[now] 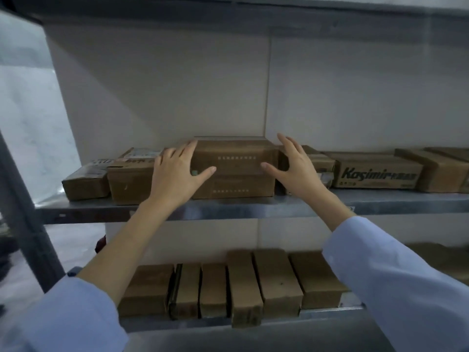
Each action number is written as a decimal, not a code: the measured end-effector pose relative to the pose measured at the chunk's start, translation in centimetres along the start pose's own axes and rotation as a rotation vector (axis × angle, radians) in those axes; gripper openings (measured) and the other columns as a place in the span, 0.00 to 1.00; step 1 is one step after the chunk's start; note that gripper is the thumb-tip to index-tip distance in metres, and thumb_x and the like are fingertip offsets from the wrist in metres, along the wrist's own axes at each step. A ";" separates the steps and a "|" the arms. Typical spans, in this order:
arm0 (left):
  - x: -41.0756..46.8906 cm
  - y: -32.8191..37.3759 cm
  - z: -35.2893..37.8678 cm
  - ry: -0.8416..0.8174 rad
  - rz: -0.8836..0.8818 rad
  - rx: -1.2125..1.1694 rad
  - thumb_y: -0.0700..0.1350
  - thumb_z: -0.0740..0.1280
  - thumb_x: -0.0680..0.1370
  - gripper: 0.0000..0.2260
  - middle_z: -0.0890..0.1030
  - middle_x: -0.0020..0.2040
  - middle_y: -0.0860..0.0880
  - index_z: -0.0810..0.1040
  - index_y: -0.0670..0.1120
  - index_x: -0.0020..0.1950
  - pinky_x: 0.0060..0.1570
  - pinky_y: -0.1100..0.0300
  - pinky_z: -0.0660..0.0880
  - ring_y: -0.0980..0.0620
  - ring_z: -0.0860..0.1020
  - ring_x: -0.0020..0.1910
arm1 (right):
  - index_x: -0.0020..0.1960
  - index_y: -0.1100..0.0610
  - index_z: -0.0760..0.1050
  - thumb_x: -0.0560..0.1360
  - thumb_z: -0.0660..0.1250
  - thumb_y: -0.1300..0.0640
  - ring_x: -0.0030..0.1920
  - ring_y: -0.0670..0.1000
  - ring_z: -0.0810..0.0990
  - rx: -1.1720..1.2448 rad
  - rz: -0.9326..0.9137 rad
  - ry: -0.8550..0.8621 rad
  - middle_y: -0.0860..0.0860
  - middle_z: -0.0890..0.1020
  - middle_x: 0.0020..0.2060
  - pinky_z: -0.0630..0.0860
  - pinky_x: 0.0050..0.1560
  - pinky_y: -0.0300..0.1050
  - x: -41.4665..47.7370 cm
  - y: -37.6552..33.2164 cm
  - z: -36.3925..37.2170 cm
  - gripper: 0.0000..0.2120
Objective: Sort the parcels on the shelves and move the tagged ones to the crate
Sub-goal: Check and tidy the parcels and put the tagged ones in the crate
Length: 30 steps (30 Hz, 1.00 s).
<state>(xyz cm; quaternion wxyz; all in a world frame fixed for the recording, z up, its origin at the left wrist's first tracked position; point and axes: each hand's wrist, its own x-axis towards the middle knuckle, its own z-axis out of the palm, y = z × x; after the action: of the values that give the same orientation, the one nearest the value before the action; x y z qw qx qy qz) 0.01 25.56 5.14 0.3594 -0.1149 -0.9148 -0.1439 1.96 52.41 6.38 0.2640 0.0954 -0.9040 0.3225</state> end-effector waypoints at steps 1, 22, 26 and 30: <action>0.1 0.2 0.0 0.000 -0.013 0.005 0.67 0.61 0.76 0.35 0.70 0.73 0.47 0.63 0.49 0.77 0.69 0.45 0.61 0.43 0.67 0.71 | 0.80 0.48 0.52 0.76 0.68 0.42 0.76 0.53 0.60 0.030 -0.010 0.001 0.50 0.59 0.77 0.62 0.71 0.47 0.3 0.2 0.1 0.39; 2.6 -1.2 0.8 -0.119 -0.093 -0.127 0.70 0.66 0.70 0.35 0.78 0.61 0.48 0.67 0.54 0.71 0.55 0.49 0.75 0.45 0.77 0.59 | 0.76 0.48 0.59 0.73 0.72 0.43 0.70 0.55 0.68 0.162 0.057 -0.104 0.53 0.71 0.70 0.68 0.64 0.46 3.1 1.3 1.5 0.37; 2.9 -1.5 0.8 -0.138 -0.098 -0.187 0.70 0.68 0.68 0.34 0.79 0.58 0.50 0.68 0.55 0.69 0.52 0.52 0.77 0.48 0.78 0.54 | 0.74 0.51 0.63 0.73 0.72 0.43 0.68 0.53 0.71 0.147 0.052 -0.106 0.51 0.74 0.67 0.69 0.61 0.44 3.2 1.1 1.4 0.34; 2.9 -1.4 0.7 -0.150 -0.115 -0.284 0.67 0.71 0.68 0.33 0.79 0.59 0.49 0.69 0.55 0.68 0.56 0.47 0.78 0.47 0.78 0.55 | 0.74 0.50 0.63 0.73 0.73 0.44 0.68 0.53 0.70 0.140 0.055 -0.095 0.51 0.73 0.68 0.69 0.63 0.45 3.0 0.8 1.4 0.35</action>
<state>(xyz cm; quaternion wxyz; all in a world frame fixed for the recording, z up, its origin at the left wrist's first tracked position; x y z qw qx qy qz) -2.93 24.80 6.41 0.2616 -0.1224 -0.9145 -0.2832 -1.45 52.14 6.67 0.2044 0.1040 -0.8930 0.3872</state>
